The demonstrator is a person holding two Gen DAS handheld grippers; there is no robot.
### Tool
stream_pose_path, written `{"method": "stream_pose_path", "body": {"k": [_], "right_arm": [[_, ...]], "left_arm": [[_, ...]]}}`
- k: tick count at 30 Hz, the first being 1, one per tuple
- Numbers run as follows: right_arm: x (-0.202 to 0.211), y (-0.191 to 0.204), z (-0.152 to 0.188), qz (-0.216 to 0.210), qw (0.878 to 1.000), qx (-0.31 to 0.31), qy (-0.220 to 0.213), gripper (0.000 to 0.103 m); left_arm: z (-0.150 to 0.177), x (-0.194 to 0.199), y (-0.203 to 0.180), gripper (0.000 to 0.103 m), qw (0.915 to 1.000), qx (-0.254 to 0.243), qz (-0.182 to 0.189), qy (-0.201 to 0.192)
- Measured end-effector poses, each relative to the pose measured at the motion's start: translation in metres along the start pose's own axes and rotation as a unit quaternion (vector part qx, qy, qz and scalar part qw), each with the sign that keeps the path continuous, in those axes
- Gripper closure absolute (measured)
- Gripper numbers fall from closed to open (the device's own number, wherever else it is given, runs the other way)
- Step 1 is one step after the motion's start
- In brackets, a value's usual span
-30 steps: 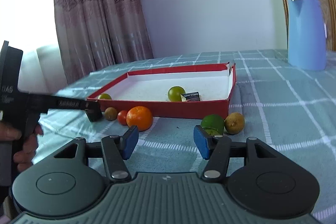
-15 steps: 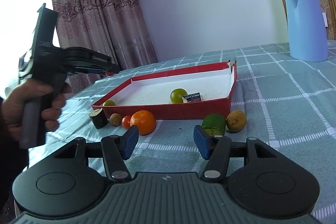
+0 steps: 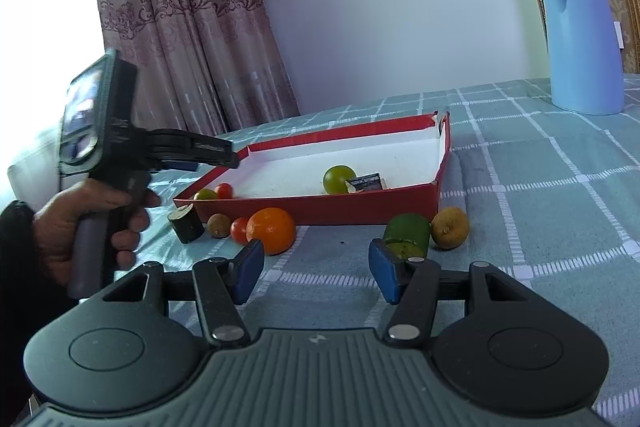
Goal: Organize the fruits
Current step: 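Carry the red cherry tomato into the box and open the left gripper, then grasp the mandarin orange with the right gripper and lift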
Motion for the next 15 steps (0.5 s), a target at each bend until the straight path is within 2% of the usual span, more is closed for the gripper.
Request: {"method": "stream_pose_path", "body": {"k": [1,3,4,10,15], "right_arm": [[0.001,0.0,0.0,0.002,1.0,0.0,-0.002,0.046],[0.003,-0.001,-0.001,0.005,1.0,0.0,-0.008,0.046],[0.005,-0.001,-0.002,0.007,1.0,0.001,-0.014,0.046],[0.011,-0.001,-0.006,0.027,0.999,0.01,-0.031,0.046],[0.003,0.01,-0.006,0.047,0.998,0.044,-0.012,0.046]], "left_arm": [[0.0,0.008,0.003,0.044,1.0,0.005,0.004,-0.004],[0.004,0.027,0.012,0.025,0.9997,0.019,0.009,-0.016],[0.007,0.036,0.015,0.021,0.9994,0.024,0.011,-0.021],[0.048,0.069,0.036,0.017,0.9987,0.039,0.031,-0.013],[0.076,0.07,0.053,0.013,0.9988,0.041,0.023,-0.011]]}}
Point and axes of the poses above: each gripper's, at about its wrist camera, not at the fingertips, and x roughly against the way its jaws point, y to its left, z to its underside, the point moved 10 cm from there along -x, roughly the way its jaws point, and after that the axes turned 12 degrees about -z, right-handed, at the moved point
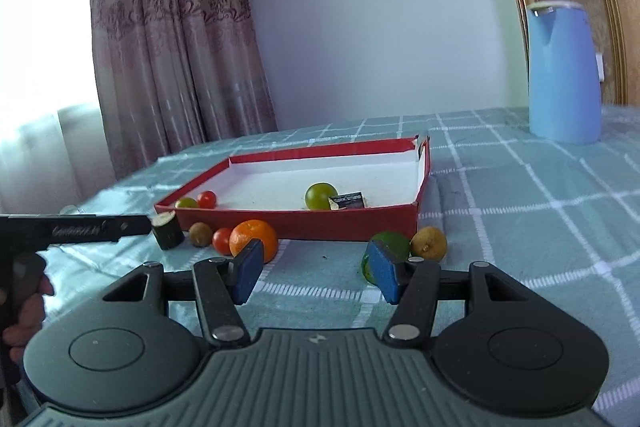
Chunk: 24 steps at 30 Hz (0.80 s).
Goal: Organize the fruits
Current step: 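Grasp the mandarin orange with the right gripper and lift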
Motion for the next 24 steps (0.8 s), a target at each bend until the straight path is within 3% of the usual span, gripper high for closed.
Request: {"method": "stream_pose_path", "body": {"k": [3,8,24], "right_arm": [[-0.011,0.014,0.0,-0.003,1.0,0.013,0.013,0.046],[-0.041,0.035,-0.004,-0.013,0.999,0.027,0.042,0.045],[-0.091,0.037,-0.005,0.013,0.994,0.06,0.096,0.045]], "left_arm": [[0.005,-0.004,0.007,0.013,0.9997,0.024,0.004,0.01],[0.009,-0.005,0.007,0.013,0.9998,0.015,-0.003,0.013],[0.011,-0.006,0.013,0.013,0.9993,0.034,0.002,0.015]]}}
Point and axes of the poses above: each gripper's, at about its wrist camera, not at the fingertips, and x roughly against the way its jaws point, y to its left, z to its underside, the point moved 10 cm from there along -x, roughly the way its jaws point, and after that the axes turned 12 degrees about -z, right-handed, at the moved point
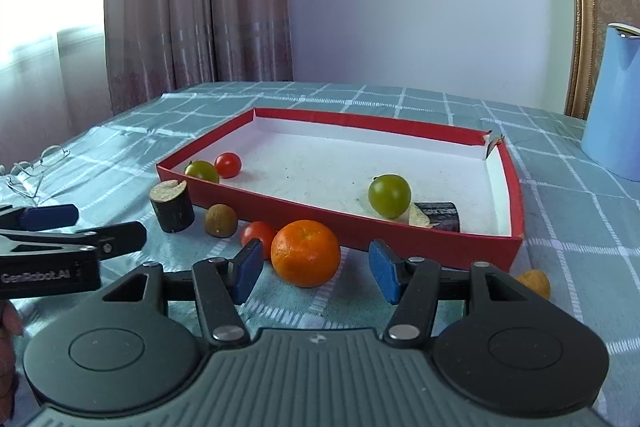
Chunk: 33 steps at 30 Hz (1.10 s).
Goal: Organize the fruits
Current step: 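Grasp the mandarin orange with the right gripper and lift, then lower the mandarin into the red box and open the right gripper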
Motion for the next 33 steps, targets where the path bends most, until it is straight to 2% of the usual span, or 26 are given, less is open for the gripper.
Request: {"method": "stream_pose_path", "body": {"k": [13,14,16,19,27,33], "right_arm": [[-0.02,-0.004,0.005,-0.001,0.999,-0.001,0.042,0.046],[-0.021,-0.004,0.005,-0.006,0.999,-0.003,0.042,0.049],[-0.021,-0.002,0.004,-0.022,0.999,-0.008,0.039,0.062],[-0.02,0.0,0.004,-0.019,0.999,-0.007,0.035,0.063],[0.014,-0.005,0.001,-0.029,0.999,-0.021,-0.007,0.063],[0.045,-0.044,-0.037,0.006,0.998,-0.035,-0.055,0.063]], "left_arm": [[0.0,0.0,-0.001,0.013,1.0,-0.003,-0.003,0.0],[0.0,0.0,-0.001,0.013,1.0,-0.003,-0.004,0.0],[0.0,0.0,-0.001,0.013,1.0,-0.003,-0.004,0.0],[0.001,0.0,-0.002,0.013,1.0,-0.005,-0.006,0.001],[0.001,-0.001,-0.001,0.013,1.0,-0.003,-0.006,0.003],[0.001,0.0,-0.002,0.013,1.0,-0.005,-0.007,0.0]]}}
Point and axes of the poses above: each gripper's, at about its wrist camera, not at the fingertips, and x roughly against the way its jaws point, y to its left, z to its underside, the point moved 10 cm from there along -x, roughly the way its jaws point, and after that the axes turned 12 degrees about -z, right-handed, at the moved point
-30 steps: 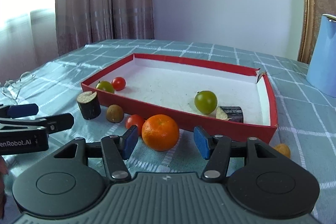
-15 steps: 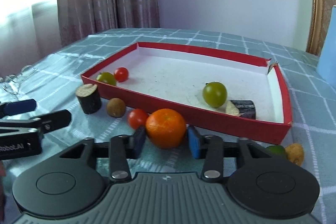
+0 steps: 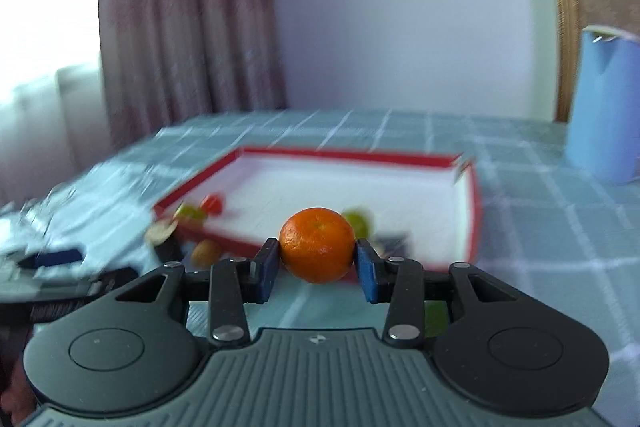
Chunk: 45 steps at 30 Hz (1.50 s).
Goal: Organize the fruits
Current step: 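Lower the mandarin into the red box and open the right gripper, then grasp the eggplant slice with the pale cut top using the left gripper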
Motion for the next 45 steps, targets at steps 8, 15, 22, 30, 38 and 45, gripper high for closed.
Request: {"method": "stream_pose_path", "body": {"k": [8,15,22,30,38,45], "right_arm": [[-0.033,-0.059,-0.014,0.046,0.998,-0.031,0.029,0.063],[-0.051,-0.077,-0.001,0.062,0.996,-0.049,0.047,0.061],[-0.028,-0.072,-0.001,0.072,0.996,-0.042,0.019,0.056],[0.029,-0.017,0.032,0.01,1.0,-0.009,-0.006,0.047],[0.035,-0.004,0.059,-0.002,1.0,-0.008,0.004,0.047],[0.036,-0.007,0.066,-0.018,0.999,-0.029,0.003,0.04]], "left_arm": [[0.0,-0.001,0.0,0.013,1.0,0.002,0.001,0.004],[0.0,-0.001,0.001,0.013,1.0,0.004,0.005,0.006],[0.001,-0.003,0.001,0.013,1.0,0.003,0.003,0.007],[0.002,-0.005,-0.002,0.013,0.9999,-0.006,0.003,0.013],[-0.002,-0.002,-0.005,0.013,0.9998,-0.017,-0.005,0.01],[-0.019,-0.007,-0.012,0.013,0.9979,-0.054,-0.029,-0.018]]}}
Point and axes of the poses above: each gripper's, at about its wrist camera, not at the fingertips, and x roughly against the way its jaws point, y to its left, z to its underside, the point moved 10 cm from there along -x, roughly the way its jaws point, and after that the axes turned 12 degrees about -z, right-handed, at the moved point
